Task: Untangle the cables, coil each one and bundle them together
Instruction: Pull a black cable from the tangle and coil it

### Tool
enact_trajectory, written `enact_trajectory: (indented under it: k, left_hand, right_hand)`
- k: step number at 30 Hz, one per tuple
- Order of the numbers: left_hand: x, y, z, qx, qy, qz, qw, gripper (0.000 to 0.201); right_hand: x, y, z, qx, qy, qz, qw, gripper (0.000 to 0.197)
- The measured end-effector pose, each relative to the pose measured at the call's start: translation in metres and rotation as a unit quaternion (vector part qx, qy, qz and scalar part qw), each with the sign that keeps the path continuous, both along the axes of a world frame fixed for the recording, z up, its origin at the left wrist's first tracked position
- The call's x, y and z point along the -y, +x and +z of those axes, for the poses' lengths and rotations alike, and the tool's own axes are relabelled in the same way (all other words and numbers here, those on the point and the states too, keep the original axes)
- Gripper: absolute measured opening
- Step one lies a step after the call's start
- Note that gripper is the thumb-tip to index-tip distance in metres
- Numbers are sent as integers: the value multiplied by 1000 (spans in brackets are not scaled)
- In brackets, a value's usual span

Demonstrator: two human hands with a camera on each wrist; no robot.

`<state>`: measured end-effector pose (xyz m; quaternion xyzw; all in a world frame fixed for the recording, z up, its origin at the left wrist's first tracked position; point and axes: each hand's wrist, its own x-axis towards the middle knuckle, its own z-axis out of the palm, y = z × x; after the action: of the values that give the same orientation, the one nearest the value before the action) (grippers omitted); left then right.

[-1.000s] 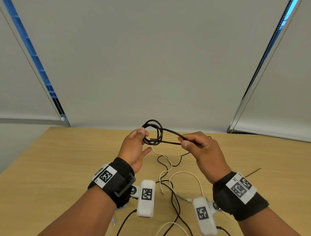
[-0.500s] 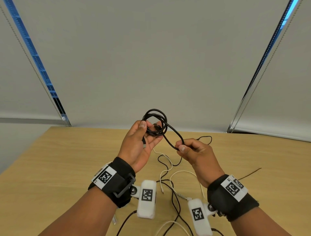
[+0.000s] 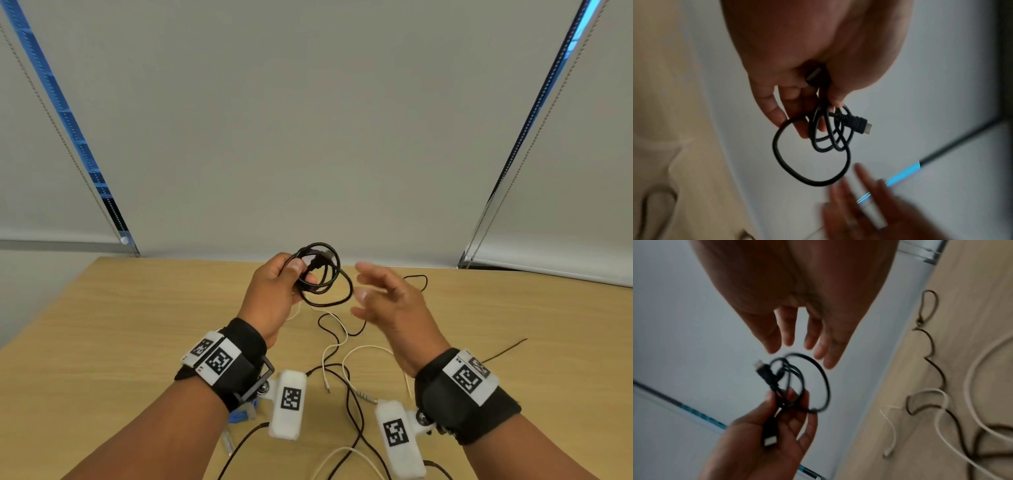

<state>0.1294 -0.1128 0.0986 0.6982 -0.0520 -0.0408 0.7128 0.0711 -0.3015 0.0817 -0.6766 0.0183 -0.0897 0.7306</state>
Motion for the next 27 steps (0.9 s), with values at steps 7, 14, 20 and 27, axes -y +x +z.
enact_trajectory:
  k: [7, 14, 20, 27]
  left_hand:
    - [5, -2, -7, 99, 159, -18, 982, 23]
    - [0, -2, -7, 121, 197, -47, 972, 21]
    - [-6, 9, -1, 113, 247, -89, 958, 22]
    - [-10, 14, -3, 45, 192, -156, 968, 23]
  right_hand:
    - [-9, 17, 48, 84, -484, 2, 871, 29]
    - [-11, 29, 49, 43, -659, 63, 748, 24]
    - [6, 40, 67, 84, -582, 25, 809, 13]
    - [19, 42, 80, 79, -529, 0, 845, 13]
